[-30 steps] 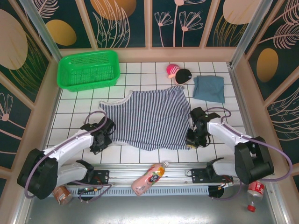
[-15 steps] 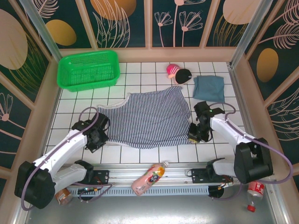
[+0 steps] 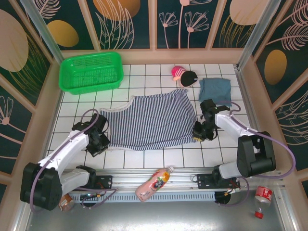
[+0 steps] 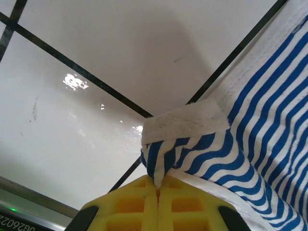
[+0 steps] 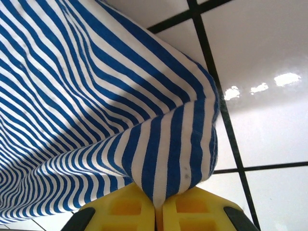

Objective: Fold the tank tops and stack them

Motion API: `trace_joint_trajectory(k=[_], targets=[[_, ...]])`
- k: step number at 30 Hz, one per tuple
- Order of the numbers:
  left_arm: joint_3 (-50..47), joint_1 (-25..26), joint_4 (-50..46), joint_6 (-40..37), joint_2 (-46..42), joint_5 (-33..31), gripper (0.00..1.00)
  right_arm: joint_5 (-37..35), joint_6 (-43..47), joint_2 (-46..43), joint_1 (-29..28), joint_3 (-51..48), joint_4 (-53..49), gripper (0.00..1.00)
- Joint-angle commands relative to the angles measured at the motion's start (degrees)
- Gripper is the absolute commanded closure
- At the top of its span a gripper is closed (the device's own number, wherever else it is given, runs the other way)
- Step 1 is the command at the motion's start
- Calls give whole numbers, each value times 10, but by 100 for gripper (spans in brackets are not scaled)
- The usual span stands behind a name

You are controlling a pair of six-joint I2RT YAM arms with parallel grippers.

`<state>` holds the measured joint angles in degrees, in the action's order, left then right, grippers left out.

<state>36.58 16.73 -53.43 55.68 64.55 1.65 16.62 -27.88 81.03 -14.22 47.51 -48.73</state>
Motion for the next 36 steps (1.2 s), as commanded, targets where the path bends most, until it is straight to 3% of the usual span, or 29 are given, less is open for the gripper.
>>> trace_joint_trajectory(k=[1, 15, 25, 36], targets=[[21, -10, 8, -42, 25, -2, 100, 16, 13, 15, 5, 10, 14, 91], [39, -23, 55, -75, 89, -14, 100, 32, 0, 60, 8, 29, 68, 88], [46, -36, 71, -90, 116, -24, 100, 39, -13, 70, 43, 18, 99, 88], [36, -40, -30, -86, 41, 6, 100, 42, 7, -2, 49, -13, 3, 92]])
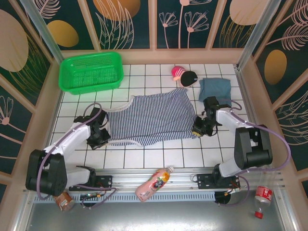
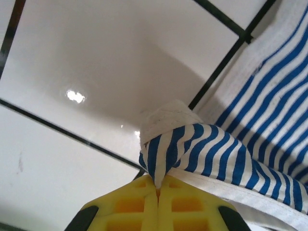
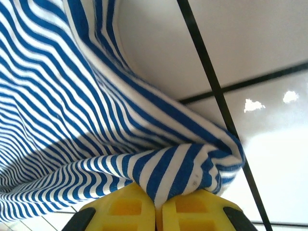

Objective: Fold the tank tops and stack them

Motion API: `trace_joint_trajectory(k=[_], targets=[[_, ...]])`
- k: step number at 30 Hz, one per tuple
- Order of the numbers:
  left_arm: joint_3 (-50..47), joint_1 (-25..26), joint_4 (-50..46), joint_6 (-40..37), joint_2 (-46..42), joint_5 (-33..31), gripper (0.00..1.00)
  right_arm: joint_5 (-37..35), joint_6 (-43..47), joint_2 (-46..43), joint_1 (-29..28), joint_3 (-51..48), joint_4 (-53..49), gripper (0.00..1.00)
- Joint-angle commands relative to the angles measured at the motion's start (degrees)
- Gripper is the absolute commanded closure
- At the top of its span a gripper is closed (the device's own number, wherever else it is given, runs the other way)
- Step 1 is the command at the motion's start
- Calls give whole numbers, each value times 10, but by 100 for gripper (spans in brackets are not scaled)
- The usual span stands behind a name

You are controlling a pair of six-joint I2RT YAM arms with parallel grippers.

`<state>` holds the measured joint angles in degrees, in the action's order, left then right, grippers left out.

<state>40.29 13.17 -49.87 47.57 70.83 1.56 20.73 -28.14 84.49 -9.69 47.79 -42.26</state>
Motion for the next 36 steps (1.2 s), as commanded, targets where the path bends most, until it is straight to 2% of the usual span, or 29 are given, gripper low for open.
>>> trace_joint_trajectory(k=[1, 4, 10, 16, 20, 29, 34, 36], targets=[[1, -5, -82, -6, -31, 5, 100, -1, 12, -46, 4, -22, -75, 92], [-6, -4, -118, 2, -64, 11, 100, -10, 17, -75, 4, -34, -110, 92], [-73, -4, -100, 32, -117, 63, 100, -3, 0, -108, -1, -80, -110, 92], [-4, -4, -66, 6, -33, 23, 100, -10, 4, -51, 0, -18, -70, 92], [5, -4, -52, 2, -3, 2, 100, -14, 4, -20, 1, 2, -46, 91], [14, -15, 11, -6, 60, 3, 96, -3, 9, 50, 6, 27, 9, 88], [12, -15, 27, -11, 81, -11, 85, -2, 2, 74, 6, 29, 48, 83], [15, -16, 23, -13, 82, -16, 76, -4, 1, 83, 6, 31, 59, 80]])
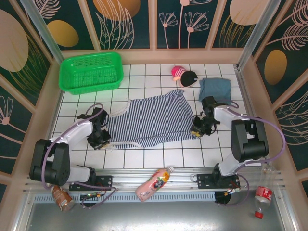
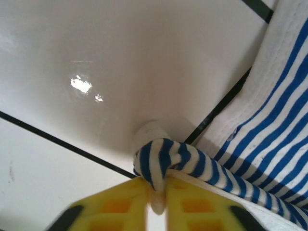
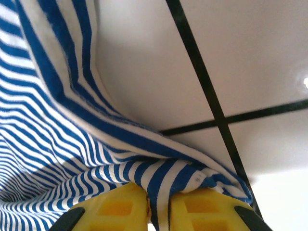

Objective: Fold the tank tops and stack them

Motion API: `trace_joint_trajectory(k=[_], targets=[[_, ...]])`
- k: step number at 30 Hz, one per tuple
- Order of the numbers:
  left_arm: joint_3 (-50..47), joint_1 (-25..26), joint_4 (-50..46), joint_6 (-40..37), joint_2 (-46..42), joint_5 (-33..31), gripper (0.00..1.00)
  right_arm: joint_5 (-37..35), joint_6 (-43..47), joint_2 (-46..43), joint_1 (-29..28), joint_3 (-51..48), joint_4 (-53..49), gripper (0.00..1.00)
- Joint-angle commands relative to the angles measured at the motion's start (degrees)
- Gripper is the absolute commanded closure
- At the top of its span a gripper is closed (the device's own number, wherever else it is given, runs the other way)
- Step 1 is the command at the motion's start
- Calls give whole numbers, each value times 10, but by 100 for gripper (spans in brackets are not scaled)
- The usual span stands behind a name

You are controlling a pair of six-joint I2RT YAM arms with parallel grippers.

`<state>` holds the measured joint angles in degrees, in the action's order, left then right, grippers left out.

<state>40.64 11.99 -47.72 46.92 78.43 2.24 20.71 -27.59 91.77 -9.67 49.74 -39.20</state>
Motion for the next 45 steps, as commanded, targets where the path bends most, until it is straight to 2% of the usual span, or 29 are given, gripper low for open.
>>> trace_joint_trajectory(k=[1, 7, 12, 14, 20, 24, 28, 34, 39, 42, 45], targets=[[16, -3, -3, -9, 6, -29, 72, -10, -2, 14, 6, 15, 30, 78], [66, -4, -60, -14, -19, -40, 52, -16, -14, 18, 10, 23, 48, 71], [96, 13, -98, -1, -51, -12, 46, -8, -25, 19, 10, 18, 57, 69], [122, 36, -103, 7, -55, 1, 46, -6, -28, 20, 11, 17, 59, 69], [187, 198, -36, 62, 10, 29, 44, 6, -40, 21, 11, 25, 66, 69], [187, 281, 49, 116, 63, 63, 44, 3, -40, 21, 11, 19, 67, 69], [158, 336, 120, 161, 99, 91, 44, 1, -40, 17, 11, 13, 68, 69], [154, 381, 172, 182, 156, 93, 44, -4, -34, 15, 11, 14, 65, 69], [144, 384, 175, 180, 180, 60, 46, -6, -32, 11, 12, 14, 62, 69], [147, 384, 164, 176, 191, 38, 49, -4, -31, 8, 12, 11, 62, 69], [189, 384, 141, 169, 194, 13, 57, -5, -28, 6, 12, 6, 62, 69]])
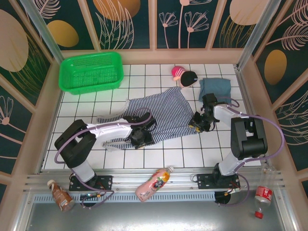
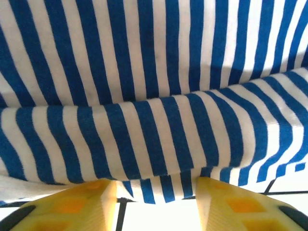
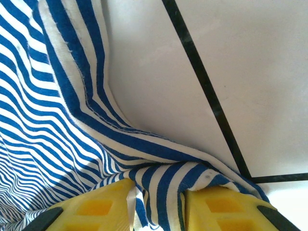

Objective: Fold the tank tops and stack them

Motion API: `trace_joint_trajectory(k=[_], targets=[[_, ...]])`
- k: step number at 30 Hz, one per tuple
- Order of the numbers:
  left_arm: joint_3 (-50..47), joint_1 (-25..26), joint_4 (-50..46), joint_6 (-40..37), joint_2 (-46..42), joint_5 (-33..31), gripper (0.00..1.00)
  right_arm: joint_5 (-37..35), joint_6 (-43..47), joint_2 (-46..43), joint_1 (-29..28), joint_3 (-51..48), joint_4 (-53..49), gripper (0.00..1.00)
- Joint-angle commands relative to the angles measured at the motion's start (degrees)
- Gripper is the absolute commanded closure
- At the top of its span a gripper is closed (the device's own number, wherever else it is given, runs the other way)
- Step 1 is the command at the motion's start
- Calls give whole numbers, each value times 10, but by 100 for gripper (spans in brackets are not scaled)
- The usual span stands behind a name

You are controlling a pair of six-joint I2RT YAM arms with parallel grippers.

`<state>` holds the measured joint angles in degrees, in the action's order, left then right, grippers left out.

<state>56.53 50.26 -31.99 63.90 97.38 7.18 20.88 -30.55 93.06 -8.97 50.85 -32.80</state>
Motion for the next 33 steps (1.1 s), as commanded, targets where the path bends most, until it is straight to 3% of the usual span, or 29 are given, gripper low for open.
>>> trace_joint_trajectory(k=[1, 10, 13, 15, 21, 29, 33], targets=[[40, 0, -25, -2, 4, -45, 61, -6, 2, -8, 5, -6, -2, 69], [58, -34, -38, -16, -3, -54, 73, 1, 4, -11, 5, -22, 5, 70], [71, -33, -35, -39, 23, -8, 63, 1, 6, -11, 5, -22, 3, 70], [82, -17, -58, -43, 23, -9, 61, 1, 7, -11, 6, -20, 3, 70], [23, 31, -50, 26, -22, -2, 57, 3, 7, -12, 7, -22, 6, 70], [67, 37, -50, -2, 54, -46, 57, 5, 9, -6, 8, -18, 7, 70], [73, 37, -66, 4, 64, -73, 63, 4, 8, -14, 8, -25, 3, 70]])
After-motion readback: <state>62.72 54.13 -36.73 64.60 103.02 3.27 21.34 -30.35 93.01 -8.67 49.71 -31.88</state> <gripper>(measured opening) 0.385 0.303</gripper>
